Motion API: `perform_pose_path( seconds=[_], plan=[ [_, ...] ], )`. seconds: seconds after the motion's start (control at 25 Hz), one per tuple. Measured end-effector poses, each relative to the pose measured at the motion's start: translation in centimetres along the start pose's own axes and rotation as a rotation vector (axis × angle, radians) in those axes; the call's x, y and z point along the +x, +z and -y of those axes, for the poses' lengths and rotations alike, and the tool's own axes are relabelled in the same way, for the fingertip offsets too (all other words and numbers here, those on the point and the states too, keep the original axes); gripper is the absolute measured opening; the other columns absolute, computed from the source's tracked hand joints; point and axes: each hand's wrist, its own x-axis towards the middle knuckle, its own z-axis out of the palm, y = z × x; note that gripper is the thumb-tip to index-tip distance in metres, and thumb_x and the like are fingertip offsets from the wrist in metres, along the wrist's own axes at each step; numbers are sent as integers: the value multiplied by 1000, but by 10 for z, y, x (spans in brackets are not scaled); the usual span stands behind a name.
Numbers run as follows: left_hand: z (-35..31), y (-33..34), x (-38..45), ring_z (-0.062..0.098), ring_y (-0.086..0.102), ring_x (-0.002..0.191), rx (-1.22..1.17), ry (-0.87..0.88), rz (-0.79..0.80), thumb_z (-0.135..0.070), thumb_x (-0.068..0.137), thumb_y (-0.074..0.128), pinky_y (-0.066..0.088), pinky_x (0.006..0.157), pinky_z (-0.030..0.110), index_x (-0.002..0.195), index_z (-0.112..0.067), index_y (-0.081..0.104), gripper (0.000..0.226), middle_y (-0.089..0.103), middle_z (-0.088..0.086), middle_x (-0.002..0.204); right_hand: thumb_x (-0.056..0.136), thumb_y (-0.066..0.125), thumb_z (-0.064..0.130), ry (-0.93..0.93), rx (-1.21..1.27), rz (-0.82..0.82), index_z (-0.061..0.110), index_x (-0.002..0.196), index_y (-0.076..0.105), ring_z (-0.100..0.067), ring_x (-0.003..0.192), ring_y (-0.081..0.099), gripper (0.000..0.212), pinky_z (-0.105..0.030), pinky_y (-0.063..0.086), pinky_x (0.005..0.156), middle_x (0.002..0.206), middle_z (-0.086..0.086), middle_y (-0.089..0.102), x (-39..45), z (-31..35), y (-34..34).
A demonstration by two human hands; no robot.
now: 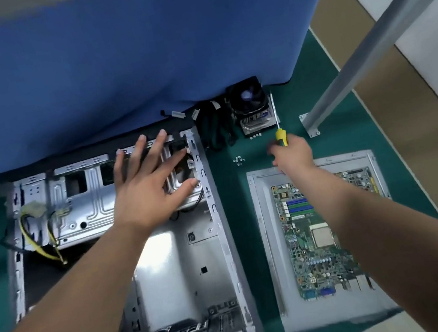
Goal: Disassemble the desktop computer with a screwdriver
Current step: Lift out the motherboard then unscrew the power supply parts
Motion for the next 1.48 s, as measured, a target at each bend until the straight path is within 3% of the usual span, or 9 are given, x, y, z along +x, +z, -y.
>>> perform_pose_path(
  seconds=[0.12, 0.24, 0.64, 0.84, 0.96, 1.16, 1.24, 1.32, 1.48],
  plan=[
    [2, 5, -1, 14, 7, 158, -7, 15, -52, -81, 90, 40, 5, 125, 54, 144, -50, 48, 63, 13, -22, 169, 95, 58, 29, 29, -24, -173, 13, 86, 66, -34, 81, 67, 20, -40, 57, 76, 80, -10, 68, 29, -2, 23],
    [3, 8, -2, 16, 9, 158, -21, 33, -84, -79, 90, 42, 5, 125, 54, 143, -49, 50, 62, 16, -19, 169, 96, 57, 30, 43, -51, -281, 15, 83, 64, -31, 82, 58, 22, -29, 42, 71, 76, -5, 61, 41, -3, 37],
    [3, 9, -3, 16, 8, 158, -32, 33, -88, -81, 89, 43, 6, 125, 55, 142, -49, 53, 63, 15, -20, 169, 96, 62, 34, 61, -30, -274, 13, 90, 70, -29, 79, 56, 24, -30, 40, 69, 79, -6, 64, 34, -7, 40],
    [3, 7, -1, 14, 6, 158, -41, 17, -57, -83, 89, 37, 5, 125, 54, 141, -51, 51, 63, 15, -22, 168, 98, 64, 23, 49, 345, -58, 13, 94, 69, -10, 53, 55, 12, -28, 49, 55, 70, -1, 66, -27, -4, 16],
    [-3, -2, 0, 11, 5, 158, -82, -17, -7, -81, 93, 30, 1, 126, 51, 141, -53, 51, 59, 17, -23, 168, 99, 64, 27, -17, 340, 98, 12, 99, 65, -8, 51, 52, 15, -25, 49, 52, 64, 4, 60, -88, 5, 0],
    [-7, -42, -10, 8, 7, 157, -592, -145, 126, -62, 99, 44, -2, 127, 38, 141, -40, 59, 49, 24, -13, 168, 103, 58, 31, -123, 343, 312, 11, 105, 53, -13, 53, 52, 21, -28, 47, 49, 71, -1, 60, -211, 28, -11],
    [-21, -64, -39, 14, 27, 153, -846, -240, 68, -42, 103, 56, 17, 126, 36, 138, -28, 63, 38, 41, -3, 161, 105, 56, 32, -175, 340, 385, 9, 103, 53, -14, 53, 52, 22, -28, 45, 47, 70, 0, 60, -266, 27, -2],
    [-35, -85, -81, 10, 60, 127, -1230, -385, -15, -33, 104, 58, 43, 113, 32, 130, -23, 68, 29, 68, -1, 134, 105, 55, 32, -194, 306, 439, 11, 99, 54, -16, 52, 51, 22, -27, 42, 45, 70, -1, 59, -316, 19, 14],
    [-14, -119, -176, 22, 74, 106, -1833, -625, 0, -26, 103, 61, 60, 84, 29, 120, -15, 69, 21, 77, 9, 113, 106, 53, 34, -173, 257, 534, 14, 95, 55, -17, 54, 52, 23, -27, 43, 47, 73, -3, 60, -405, -12, 59]
  ],
)
